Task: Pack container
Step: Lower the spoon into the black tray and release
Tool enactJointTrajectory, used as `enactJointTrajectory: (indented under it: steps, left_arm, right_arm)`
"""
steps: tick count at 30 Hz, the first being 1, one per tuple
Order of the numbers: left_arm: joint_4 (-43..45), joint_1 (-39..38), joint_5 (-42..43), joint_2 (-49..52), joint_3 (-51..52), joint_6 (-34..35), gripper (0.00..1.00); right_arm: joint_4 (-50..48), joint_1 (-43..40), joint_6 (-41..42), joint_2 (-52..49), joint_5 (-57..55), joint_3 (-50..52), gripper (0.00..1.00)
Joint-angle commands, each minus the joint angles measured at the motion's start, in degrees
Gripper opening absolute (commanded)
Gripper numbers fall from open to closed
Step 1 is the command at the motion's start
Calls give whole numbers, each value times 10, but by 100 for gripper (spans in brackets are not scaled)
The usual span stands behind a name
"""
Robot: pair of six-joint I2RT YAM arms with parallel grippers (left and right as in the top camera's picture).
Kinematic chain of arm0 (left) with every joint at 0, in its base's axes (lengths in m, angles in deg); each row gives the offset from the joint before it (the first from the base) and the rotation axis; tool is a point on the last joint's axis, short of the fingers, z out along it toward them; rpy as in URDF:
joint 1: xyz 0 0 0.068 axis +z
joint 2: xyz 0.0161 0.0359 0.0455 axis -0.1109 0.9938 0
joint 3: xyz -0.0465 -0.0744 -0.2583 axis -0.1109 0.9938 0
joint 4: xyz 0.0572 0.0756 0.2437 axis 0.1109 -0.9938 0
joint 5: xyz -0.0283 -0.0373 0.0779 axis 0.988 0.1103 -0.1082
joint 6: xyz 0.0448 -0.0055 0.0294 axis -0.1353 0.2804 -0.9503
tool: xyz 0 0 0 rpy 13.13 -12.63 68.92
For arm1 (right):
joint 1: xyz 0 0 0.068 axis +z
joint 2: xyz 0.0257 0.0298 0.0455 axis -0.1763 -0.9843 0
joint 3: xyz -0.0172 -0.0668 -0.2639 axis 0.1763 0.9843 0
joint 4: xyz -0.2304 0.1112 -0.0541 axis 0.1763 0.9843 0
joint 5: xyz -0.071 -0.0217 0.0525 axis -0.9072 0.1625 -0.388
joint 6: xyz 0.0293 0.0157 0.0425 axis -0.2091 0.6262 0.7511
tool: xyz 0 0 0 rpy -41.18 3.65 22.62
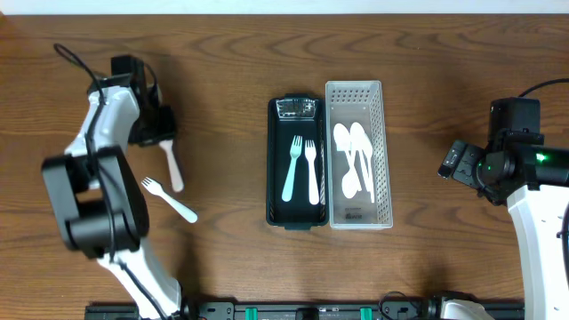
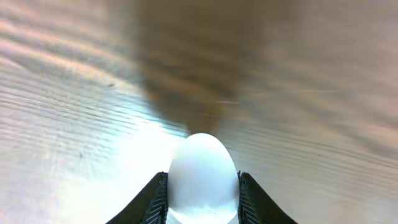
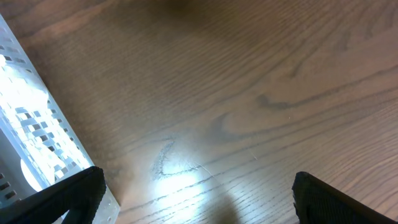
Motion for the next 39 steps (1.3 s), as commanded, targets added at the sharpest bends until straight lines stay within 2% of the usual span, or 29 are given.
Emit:
enactJointTrajectory:
  steps: [1, 7, 12, 16, 22, 32, 33, 34, 36, 39]
  left_arm:
    - [-2, -45, 31, -111, -6, 42, 12]
    - [2, -171, 30, -239, -6, 96, 10]
    - [9, -290, 19, -266, -6, 142, 11]
    - [17, -362, -3, -238, -6, 160, 10]
    - [16, -424, -7, -154, -6, 176, 10]
    - [17, -438, -7, -21, -6, 183, 12]
    - [17, -438, -7, -14, -6, 183, 17]
    - [17, -438, -7, -7, -6, 183, 29]
    - [17, -438, -7, -4, -6, 182, 36]
    - [20, -436, -7, -10, -6, 175, 54]
  right_arm:
    - [0, -3, -7, 1, 0, 2, 99]
    - [0, -3, -7, 1, 1, 2, 99]
    - [0, -3, -9, 1, 7, 2, 99]
    - [1, -3, -9, 1, 7, 2, 99]
    - [5, -3, -9, 1, 7, 2, 99]
    - [5, -3, -16, 1, 11, 2, 99]
    - [5, -3, -16, 1, 11, 2, 99]
    - [5, -3, -16, 1, 11, 2, 99]
    - [5, -3, -16, 1, 11, 2, 99]
    - [6, -3, -16, 1, 11, 2, 99]
